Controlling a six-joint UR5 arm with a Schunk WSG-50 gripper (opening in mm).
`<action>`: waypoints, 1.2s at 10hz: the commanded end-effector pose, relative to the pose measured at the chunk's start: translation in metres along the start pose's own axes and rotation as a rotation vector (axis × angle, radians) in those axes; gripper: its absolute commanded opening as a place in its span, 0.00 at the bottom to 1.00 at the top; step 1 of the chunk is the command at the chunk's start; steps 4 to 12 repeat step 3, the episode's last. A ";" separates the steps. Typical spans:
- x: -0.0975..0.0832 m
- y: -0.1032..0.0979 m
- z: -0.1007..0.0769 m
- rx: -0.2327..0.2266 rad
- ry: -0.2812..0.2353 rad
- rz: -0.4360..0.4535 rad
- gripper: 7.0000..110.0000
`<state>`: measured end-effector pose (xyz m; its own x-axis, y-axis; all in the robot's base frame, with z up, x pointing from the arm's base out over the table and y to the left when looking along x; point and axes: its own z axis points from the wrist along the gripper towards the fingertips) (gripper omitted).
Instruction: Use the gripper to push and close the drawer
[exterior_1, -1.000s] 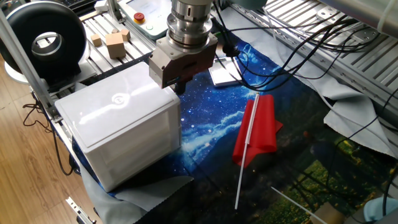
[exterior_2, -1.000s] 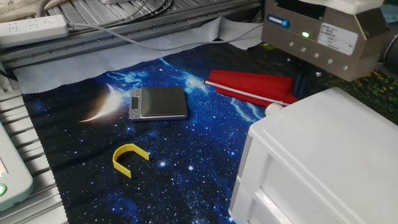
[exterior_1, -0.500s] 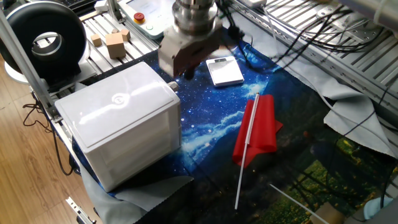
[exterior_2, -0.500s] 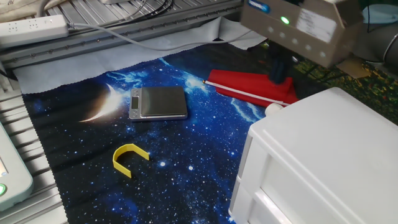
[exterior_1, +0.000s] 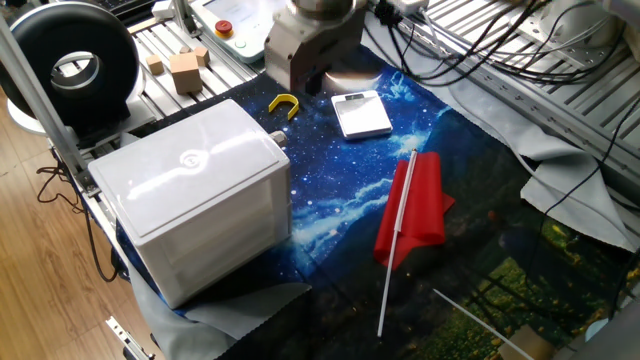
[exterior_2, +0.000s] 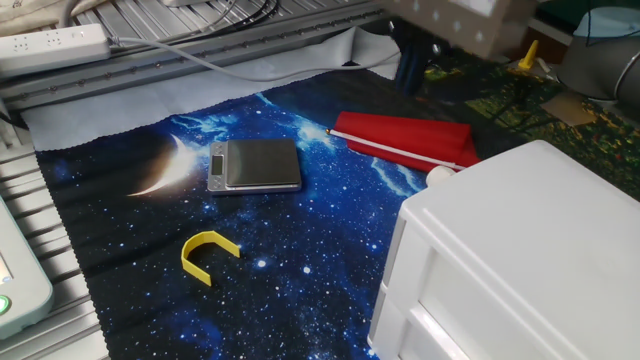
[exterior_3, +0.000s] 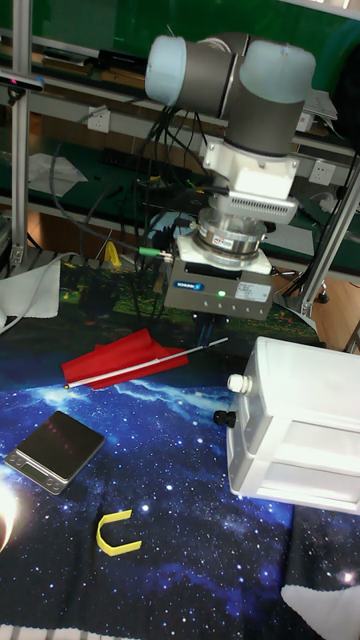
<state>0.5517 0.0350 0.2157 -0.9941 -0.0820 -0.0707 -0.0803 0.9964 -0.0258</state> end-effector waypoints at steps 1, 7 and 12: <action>0.001 -0.005 -0.013 -0.003 0.001 0.000 0.00; 0.001 -0.005 -0.013 -0.004 0.003 -0.002 0.00; 0.001 -0.005 -0.013 -0.004 0.003 -0.002 0.00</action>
